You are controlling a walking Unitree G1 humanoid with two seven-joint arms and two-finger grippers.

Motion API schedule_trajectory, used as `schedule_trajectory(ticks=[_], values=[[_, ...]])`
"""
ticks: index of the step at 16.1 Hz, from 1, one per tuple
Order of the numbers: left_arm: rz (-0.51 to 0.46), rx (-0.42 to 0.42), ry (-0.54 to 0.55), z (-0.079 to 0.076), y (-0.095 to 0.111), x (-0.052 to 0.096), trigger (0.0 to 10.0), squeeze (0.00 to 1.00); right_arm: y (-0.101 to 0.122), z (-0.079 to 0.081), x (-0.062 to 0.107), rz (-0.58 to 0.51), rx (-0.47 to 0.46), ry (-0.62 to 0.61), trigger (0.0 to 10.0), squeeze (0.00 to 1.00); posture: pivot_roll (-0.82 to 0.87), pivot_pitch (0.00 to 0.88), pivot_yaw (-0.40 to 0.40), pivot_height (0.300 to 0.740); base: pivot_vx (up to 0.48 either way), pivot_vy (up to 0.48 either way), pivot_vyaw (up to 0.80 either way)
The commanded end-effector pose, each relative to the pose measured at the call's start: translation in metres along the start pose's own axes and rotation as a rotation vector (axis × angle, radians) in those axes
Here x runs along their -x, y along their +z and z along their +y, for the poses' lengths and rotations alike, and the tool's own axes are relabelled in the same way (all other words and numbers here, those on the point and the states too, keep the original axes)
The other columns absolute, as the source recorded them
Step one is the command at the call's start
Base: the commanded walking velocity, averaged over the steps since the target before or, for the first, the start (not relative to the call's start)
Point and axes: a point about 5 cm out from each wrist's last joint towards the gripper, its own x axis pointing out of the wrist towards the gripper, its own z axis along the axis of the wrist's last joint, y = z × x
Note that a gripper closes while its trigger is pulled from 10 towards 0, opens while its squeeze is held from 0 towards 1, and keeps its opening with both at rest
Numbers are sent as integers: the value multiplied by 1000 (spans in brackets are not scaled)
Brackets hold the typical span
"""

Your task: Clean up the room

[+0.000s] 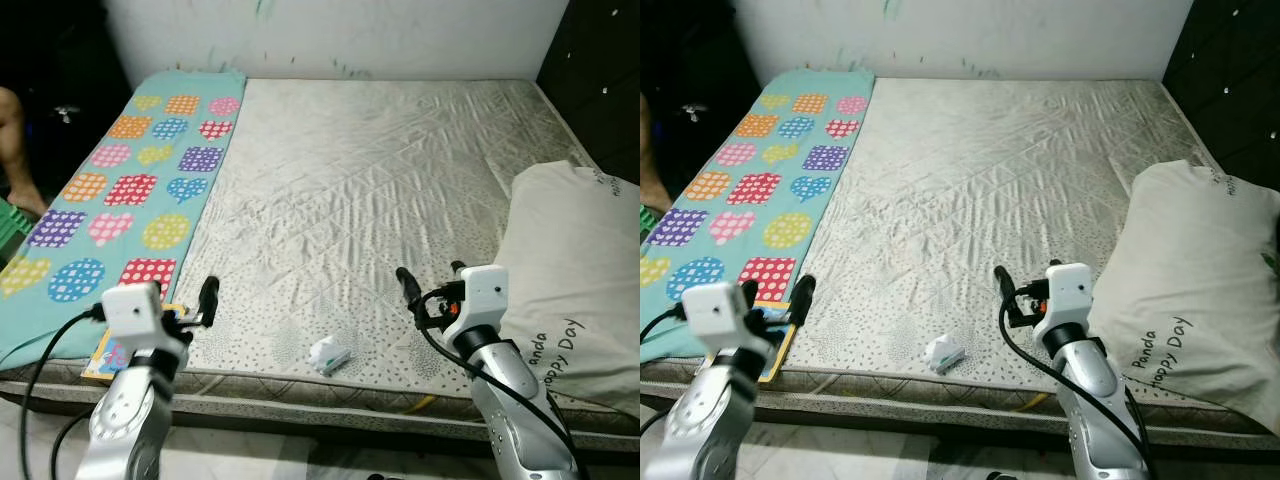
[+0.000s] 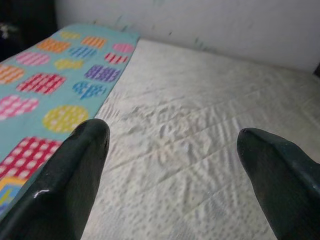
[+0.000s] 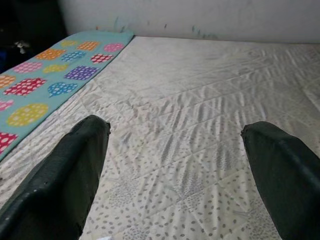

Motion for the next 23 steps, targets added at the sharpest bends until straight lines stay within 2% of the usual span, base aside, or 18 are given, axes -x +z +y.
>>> schedule_trajectory(ticks=[1,4,7,10,14,19,21,23], values=[[-3,-3,-1,0,0,-2,10000,0,2,-3,-4,-12,-10,-11,10000,0,-68,69,29,740,0,0,0],[-16,-21,-15,-2,2,-3,10000,0,3,-7,-12,-24,-68,-61,10000,0,-52,71,36,740,0,0,0],[-9,-24,-14,0,2,-2,10000,0,5,-5,-16,-40,-84,-82,10000,0,-53,78,50,740,0,0,0],[0,-31,-7,5,1,-5,10000,0,3,-3,-11,-48,-107,-94,10000,0,-54,85,77,740,0,0,0],[0,-31,-12,6,2,-6,10000,0,-5,0,-3,-26,-121,-94,10000,0,-53,89,69,740,0,0,0],[-13,-21,9,4,2,-5,10000,0,-2,6,-9,-28,-121,-60,10000,0,-49,98,50,740,0,0,0],[-5,-27,15,8,0,0,10000,0,-4,3,-3,-25,-128,-76,10000,0,-50,103,51,740,0,0,0],[23,-18,7,10,-4,3,10000,0,-12,2,12,6,-119,-82,10000,0,-69,105,62,740,0,0,0]])
